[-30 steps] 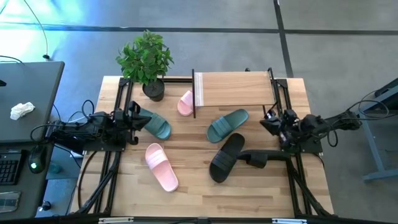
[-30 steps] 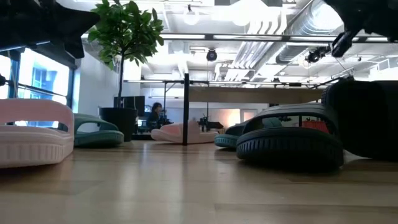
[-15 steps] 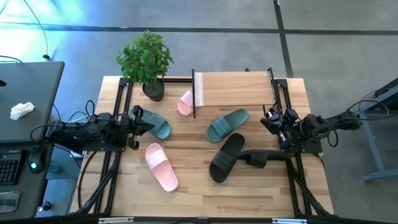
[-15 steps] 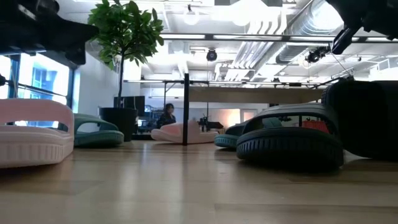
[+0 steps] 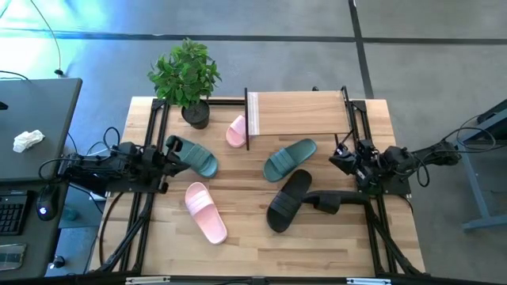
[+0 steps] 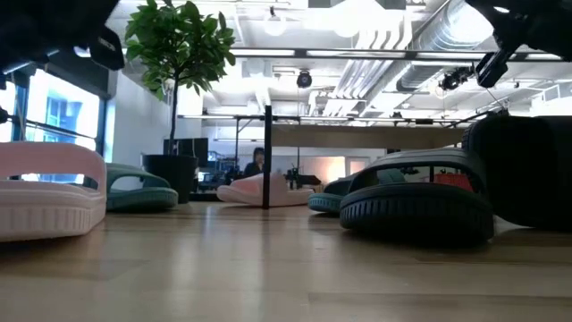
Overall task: Pick and place slides into the shelf
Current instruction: Move the right black slide beside the bottom of the black slide
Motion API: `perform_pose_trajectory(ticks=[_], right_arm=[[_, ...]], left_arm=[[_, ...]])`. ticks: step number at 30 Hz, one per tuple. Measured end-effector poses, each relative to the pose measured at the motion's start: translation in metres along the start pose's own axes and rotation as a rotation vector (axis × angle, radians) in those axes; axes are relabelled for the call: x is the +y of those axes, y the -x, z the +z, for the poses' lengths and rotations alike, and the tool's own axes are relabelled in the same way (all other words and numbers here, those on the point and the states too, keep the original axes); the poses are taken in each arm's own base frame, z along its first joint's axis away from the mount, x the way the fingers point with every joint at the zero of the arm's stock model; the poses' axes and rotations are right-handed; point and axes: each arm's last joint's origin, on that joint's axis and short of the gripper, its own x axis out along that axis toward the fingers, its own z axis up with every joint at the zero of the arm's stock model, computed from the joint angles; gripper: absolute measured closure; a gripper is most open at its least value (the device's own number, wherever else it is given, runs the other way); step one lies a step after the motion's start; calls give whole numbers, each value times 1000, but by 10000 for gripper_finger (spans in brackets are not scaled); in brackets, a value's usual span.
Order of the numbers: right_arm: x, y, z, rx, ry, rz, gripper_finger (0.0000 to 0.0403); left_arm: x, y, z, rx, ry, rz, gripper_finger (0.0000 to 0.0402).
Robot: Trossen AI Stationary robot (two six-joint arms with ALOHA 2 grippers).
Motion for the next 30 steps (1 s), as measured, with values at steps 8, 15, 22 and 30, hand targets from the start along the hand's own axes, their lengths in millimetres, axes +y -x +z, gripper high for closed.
perform_pose_trajectory(ticks=[8, 15, 22, 30], right_arm=[[29, -6, 38, -94, -63, 207, 403], [67, -27, 84, -7, 175, 219, 403], [85, -72, 86, 445, 296, 64, 397], [69, -91, 33, 1175, 102, -461, 369]], left_arm=[[0, 0, 7, -72, 43, -6, 401], [0, 0, 7, -67, 28, -9, 401], [-1, 0, 6, -66, -120, -22, 401], [-1, 0, 6, -60, -232, -14, 401]])
